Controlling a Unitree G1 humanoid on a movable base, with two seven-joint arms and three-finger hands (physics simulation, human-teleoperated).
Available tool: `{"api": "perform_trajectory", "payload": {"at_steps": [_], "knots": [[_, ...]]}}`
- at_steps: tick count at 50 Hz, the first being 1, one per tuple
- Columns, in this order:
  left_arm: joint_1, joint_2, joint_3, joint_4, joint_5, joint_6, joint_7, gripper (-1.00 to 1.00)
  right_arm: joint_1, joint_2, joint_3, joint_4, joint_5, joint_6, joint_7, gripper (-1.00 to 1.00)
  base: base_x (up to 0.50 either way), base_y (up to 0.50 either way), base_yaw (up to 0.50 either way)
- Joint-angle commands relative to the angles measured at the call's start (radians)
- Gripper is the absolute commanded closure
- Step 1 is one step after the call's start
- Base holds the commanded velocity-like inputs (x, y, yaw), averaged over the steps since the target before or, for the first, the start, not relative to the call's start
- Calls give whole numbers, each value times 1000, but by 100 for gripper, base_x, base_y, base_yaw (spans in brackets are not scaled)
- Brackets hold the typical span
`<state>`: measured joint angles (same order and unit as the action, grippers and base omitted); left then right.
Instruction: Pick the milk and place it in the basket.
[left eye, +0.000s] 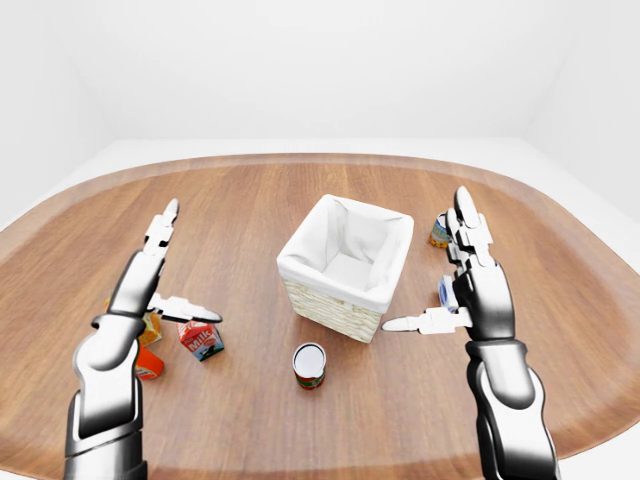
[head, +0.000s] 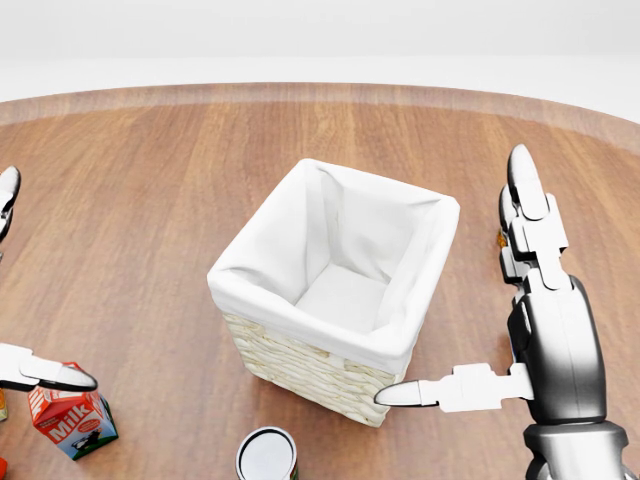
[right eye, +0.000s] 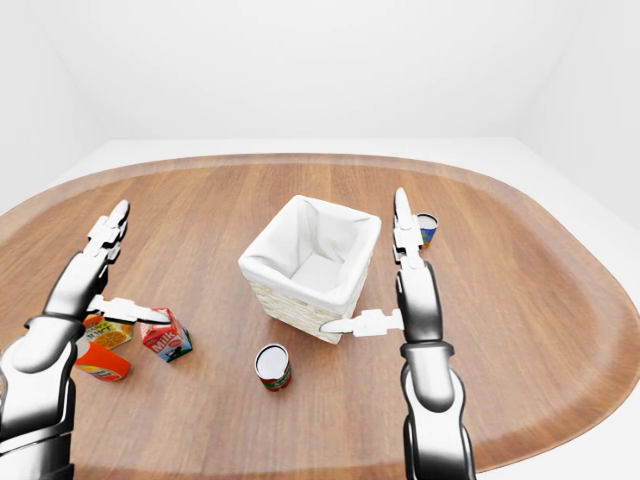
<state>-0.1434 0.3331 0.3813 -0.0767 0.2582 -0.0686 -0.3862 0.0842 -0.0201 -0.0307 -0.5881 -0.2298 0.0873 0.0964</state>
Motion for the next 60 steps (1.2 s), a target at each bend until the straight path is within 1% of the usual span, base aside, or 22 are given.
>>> {"api": "perform_trajectory", "payload": {"at_steps": [1,6,13,20,26,37,42,60], "knots": [[-35,16,-24,111,14,-19,31,-100,1,0,1,0,-2,0,-1,-100,0,0,0],[-96,37,-61,286,27,-19,83,-100,1,0,1,-2,-2,0,0,-100,0,0,0],[-123,53,-88,406,37,-19,123,-100,2,0,-1,6,-2,0,-3,-100,0,0,0],[-104,52,-83,377,22,-19,109,-100,1,0,-2,3,-2,0,-3,-100,0,0,0],[-104,49,-91,442,28,-19,133,-100,0,0,-1,-1,-7,0,-5,-100,0,0,0],[-123,69,-100,534,40,-19,169,-100,-3,0,-3,5,-5,0,-8,-100,0,0,0],[-127,80,-98,539,48,-19,170,-100,0,0,-1,4,-6,0,-8,-100,0,0,0],[-127,77,-105,566,57,-19,185,-100,2,1,6,18,-8,0,-8,-100,0,0,0]]}}
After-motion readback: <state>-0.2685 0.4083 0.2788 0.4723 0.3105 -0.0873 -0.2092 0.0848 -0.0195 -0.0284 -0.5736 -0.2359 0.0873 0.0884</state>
